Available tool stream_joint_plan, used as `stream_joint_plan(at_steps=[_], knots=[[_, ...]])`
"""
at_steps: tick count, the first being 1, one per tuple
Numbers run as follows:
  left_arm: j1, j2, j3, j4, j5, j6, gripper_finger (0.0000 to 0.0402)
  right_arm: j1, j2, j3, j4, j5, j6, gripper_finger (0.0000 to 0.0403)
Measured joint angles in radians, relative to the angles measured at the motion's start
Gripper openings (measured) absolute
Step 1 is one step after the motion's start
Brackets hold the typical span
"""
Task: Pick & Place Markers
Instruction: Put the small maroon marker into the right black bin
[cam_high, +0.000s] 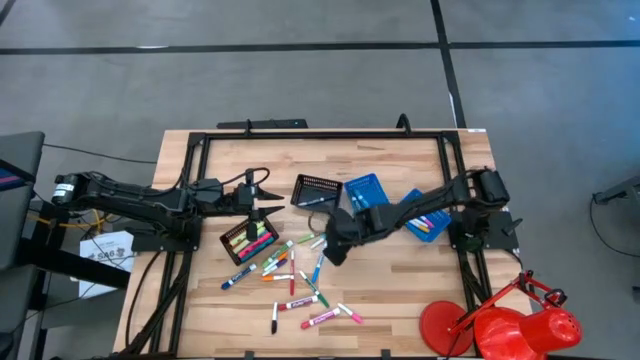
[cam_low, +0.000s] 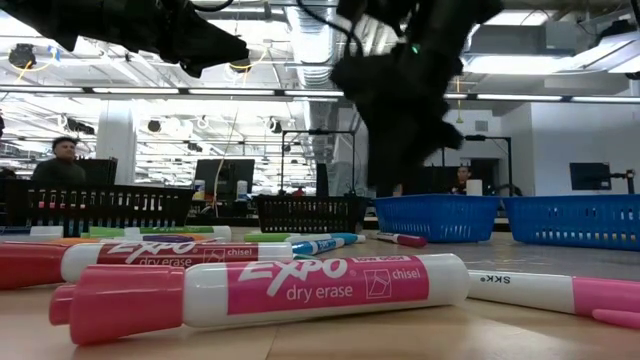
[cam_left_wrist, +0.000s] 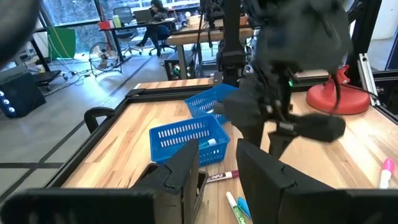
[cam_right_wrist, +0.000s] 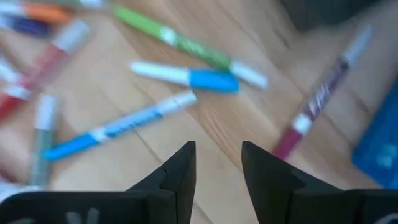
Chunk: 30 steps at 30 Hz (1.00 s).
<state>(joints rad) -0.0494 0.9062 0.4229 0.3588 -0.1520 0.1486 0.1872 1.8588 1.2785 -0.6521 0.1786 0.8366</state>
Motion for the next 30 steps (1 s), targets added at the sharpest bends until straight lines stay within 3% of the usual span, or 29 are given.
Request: stream_joint_plan(at_steps=[10,17,22,30], knots=[[0.000,0.000,0.000,0.000,0.000,0.000,0.0106,-0.026,0.121,0.000,0.017,0.037,0.031,0.0118],[0.000,0.000,0.000,0.001,0.000,0.000,0.0106,-0.069,0.079,0.000,-0.008,0.035,0.038,0.0118],[0.000,0.000,0.000,0.001,0.000,0.000,0.0106,-0.074,0.070,0.000,-0.062,0.116,0.124,0.0118],[0.000,0.000,-0.003,0.003,0.009,-0.033,0.0106,-0.086,0.123,0.000,-0.070,0.077,0.151,0.0118]])
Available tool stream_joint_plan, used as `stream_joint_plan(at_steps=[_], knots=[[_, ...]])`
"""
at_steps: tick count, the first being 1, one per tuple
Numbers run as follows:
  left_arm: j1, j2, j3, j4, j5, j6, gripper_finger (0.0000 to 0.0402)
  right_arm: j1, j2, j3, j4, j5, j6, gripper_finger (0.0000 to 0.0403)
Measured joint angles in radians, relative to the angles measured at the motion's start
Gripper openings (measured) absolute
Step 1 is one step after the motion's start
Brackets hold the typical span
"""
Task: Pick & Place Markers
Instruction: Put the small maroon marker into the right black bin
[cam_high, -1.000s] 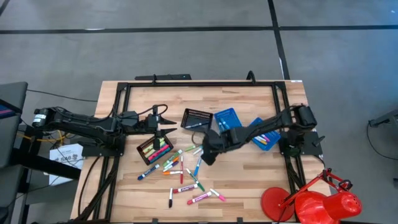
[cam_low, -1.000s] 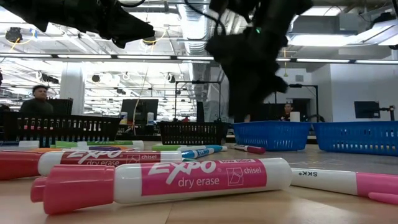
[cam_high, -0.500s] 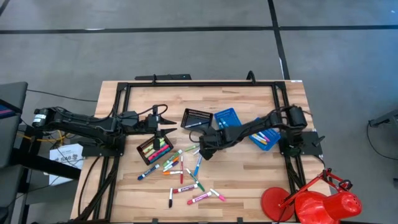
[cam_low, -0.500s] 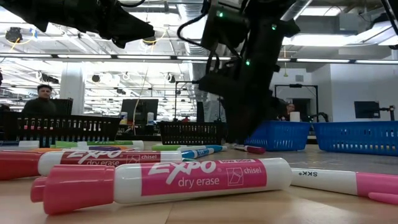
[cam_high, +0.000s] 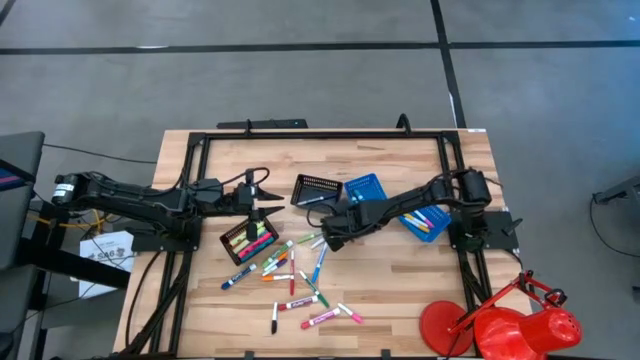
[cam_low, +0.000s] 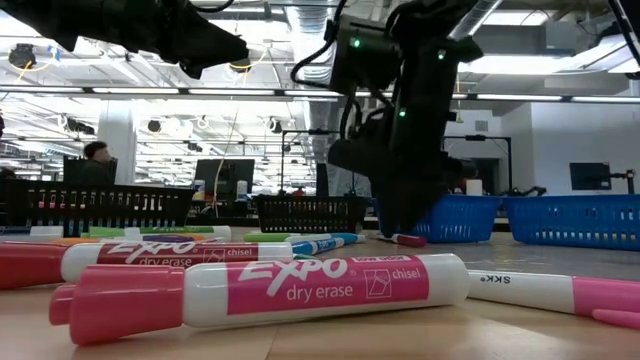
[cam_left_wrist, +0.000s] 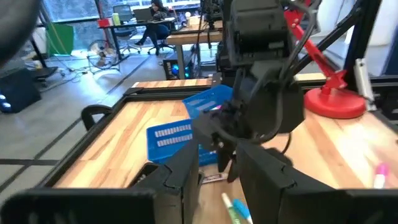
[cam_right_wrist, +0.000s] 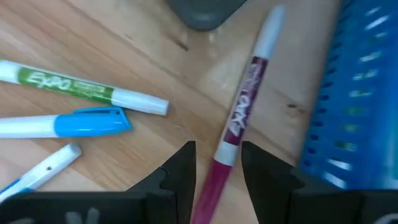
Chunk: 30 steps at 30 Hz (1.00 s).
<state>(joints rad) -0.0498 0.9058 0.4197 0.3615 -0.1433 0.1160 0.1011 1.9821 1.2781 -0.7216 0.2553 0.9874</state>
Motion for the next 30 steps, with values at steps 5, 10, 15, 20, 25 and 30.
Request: stream_joint_plan(at_steps=[5,10,15,20,25,30], knots=[[0.000,0.000,-0.031,-0.008,0.153,-0.010,0.0106,-0.019,0.017,0.002,0.004,-0.040,-0.059,0.0117],[-0.018,0.000,-0.033,0.029,0.221,-0.051,0.0106,-0.030,0.016,0.002,0.012,-0.044,-0.122,0.0075],[-0.041,0.000,-0.033,0.050,0.221,-0.158,0.0106,-0.036,0.015,0.013,0.012,-0.083,-0.233,0.0018],[-0.062,0.000,-0.033,0.051,0.220,-0.181,0.0106,-0.007,0.019,0.088,-0.012,-0.092,-0.311,0.0043],[-0.063,0.000,-0.033,0.051,0.219,-0.243,0.0106,0.042,0.019,0.184,-0.088,0.005,-0.442,0.0025],[-0.063,0.000,-0.033,0.051,0.215,-0.314,0.0106,0.054,0.018,0.263,-0.090,0.193,-0.537,0.0017]])
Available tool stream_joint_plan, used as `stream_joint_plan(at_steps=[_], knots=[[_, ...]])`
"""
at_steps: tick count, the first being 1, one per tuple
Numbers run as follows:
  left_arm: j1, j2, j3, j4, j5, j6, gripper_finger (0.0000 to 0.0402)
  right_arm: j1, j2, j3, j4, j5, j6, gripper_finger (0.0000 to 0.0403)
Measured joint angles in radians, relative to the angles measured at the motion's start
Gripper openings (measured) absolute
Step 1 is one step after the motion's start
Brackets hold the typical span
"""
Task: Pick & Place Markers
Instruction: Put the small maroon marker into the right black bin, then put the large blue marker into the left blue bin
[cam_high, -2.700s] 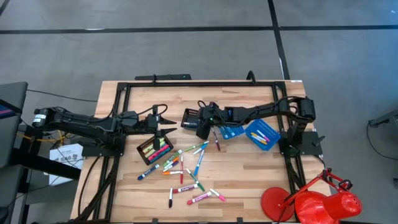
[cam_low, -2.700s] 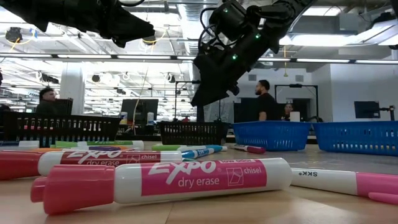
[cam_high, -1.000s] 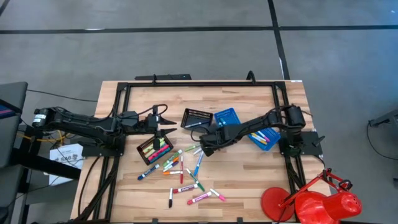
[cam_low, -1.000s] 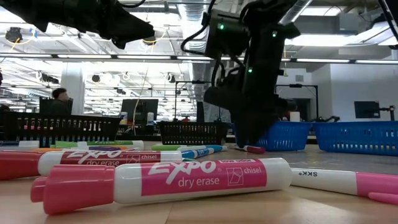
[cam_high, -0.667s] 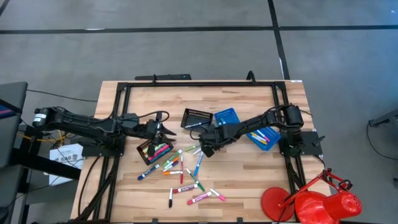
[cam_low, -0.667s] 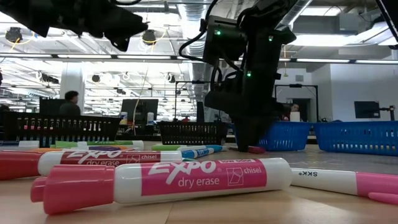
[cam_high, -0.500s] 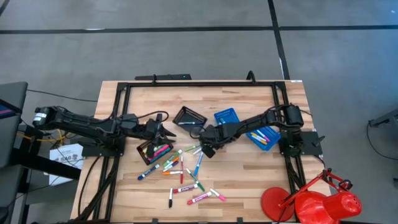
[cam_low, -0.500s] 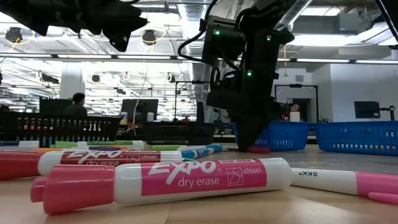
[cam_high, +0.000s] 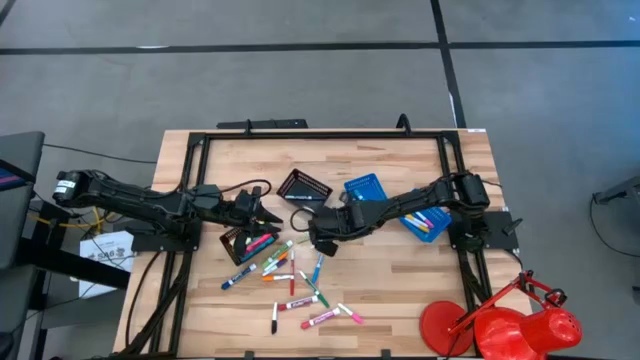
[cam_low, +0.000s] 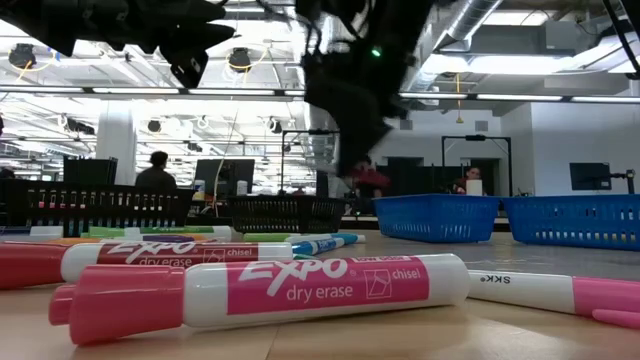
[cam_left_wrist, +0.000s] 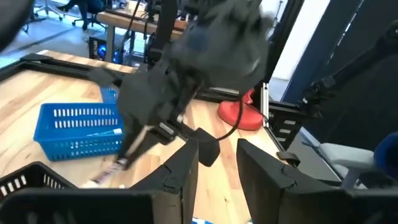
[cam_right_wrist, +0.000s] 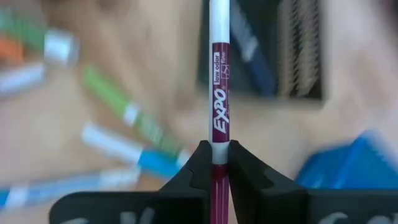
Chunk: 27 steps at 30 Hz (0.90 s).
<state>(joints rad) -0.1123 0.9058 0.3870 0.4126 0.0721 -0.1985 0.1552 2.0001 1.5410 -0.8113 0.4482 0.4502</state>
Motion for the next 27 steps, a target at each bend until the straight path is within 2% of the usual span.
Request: stream_joint_plan(at_steps=[3,7,13,17,19,23,27], knots=[[0.000,0.000,0.000,0.000,-0.031,-0.002,0.0106,-0.020,-0.001,0.006,0.117,0.083,-0.106,0.0037],[0.000,0.000,0.000,0.000,-0.090,-0.031,0.0106,-0.084,0.000,0.006,0.262,0.082,-0.216,0.0054],[-0.012,0.000,-0.017,-0.001,-0.106,-0.054,0.0106,-0.200,0.021,0.002,0.326,0.069,-0.284,0.0040],[-0.043,0.000,-0.059,0.001,-0.106,-0.116,0.0106,-0.268,0.049,-0.034,0.304,-0.075,-0.245,0.0042],[-0.059,0.000,-0.083,-0.002,-0.110,-0.164,0.0106,-0.293,0.073,-0.031,0.324,-0.177,-0.243,0.0050],[-0.102,0.000,-0.112,0.000,-0.159,-0.239,0.0106,-0.317,0.104,-0.032,0.332,-0.315,-0.283,0.0077],[-0.142,0.001,-0.121,0.003,-0.208,-0.261,0.0106,-0.321,0.111,-0.022,0.343,-0.339,-0.321,0.0106]])
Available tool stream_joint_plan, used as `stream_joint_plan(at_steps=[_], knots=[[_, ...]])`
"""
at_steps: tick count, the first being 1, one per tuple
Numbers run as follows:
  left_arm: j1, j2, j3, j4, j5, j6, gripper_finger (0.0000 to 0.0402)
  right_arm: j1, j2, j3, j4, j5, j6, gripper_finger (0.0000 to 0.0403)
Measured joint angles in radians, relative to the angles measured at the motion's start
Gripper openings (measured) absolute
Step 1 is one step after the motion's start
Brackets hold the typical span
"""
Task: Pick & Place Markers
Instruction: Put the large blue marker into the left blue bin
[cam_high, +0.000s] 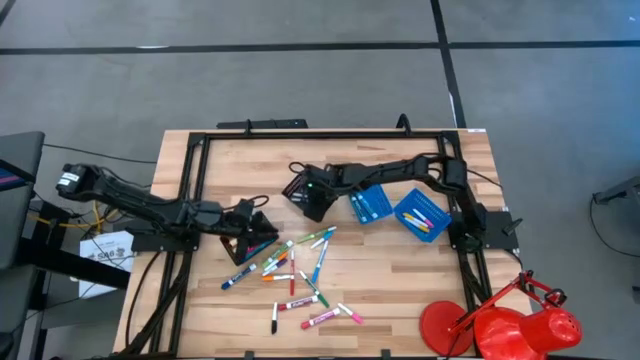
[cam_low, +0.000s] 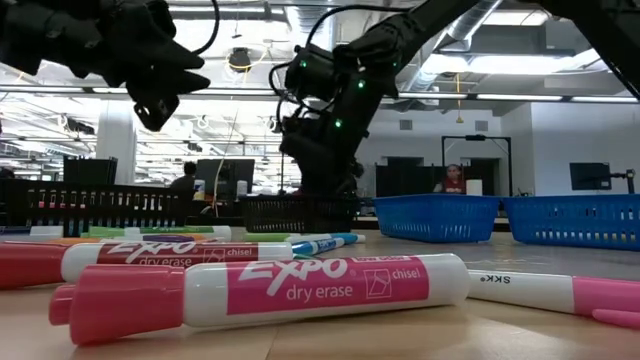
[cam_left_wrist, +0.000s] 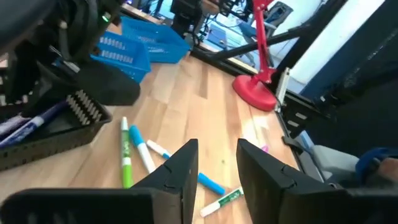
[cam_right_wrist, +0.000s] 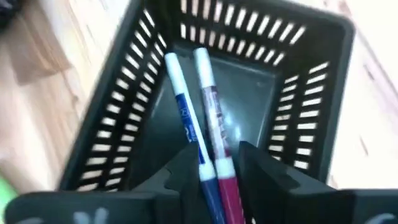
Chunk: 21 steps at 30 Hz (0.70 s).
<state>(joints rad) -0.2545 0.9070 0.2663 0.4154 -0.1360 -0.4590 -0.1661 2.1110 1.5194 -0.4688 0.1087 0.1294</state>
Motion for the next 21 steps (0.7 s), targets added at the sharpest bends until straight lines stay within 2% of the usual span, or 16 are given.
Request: stream_joint_plan(at_steps=[4,8,11,16,21], knots=[[-0.034,-0.001,0.034,0.005,-0.007,0.005,0.0106,0.004,-0.004,0.059,-0.030,-0.001,-0.007,0.0130],[-0.082,-0.001,0.091,-0.009,-0.010,0.032,0.0105,0.020,-0.006,0.153,-0.174,-0.002,-0.007,0.0145],[-0.132,-0.001,0.144,-0.116,-0.016,0.020,0.0105,0.042,-0.007,0.207,-0.337,-0.002,-0.007,0.0149],[-0.227,0.001,0.233,-0.388,-0.091,-0.156,0.0105,0.097,-0.060,0.216,-0.416,0.077,-0.066,0.0146],[-0.333,0.078,0.327,-0.540,-0.095,-0.371,0.0105,0.152,-0.154,0.216,-0.365,0.100,-0.170,0.0141]])
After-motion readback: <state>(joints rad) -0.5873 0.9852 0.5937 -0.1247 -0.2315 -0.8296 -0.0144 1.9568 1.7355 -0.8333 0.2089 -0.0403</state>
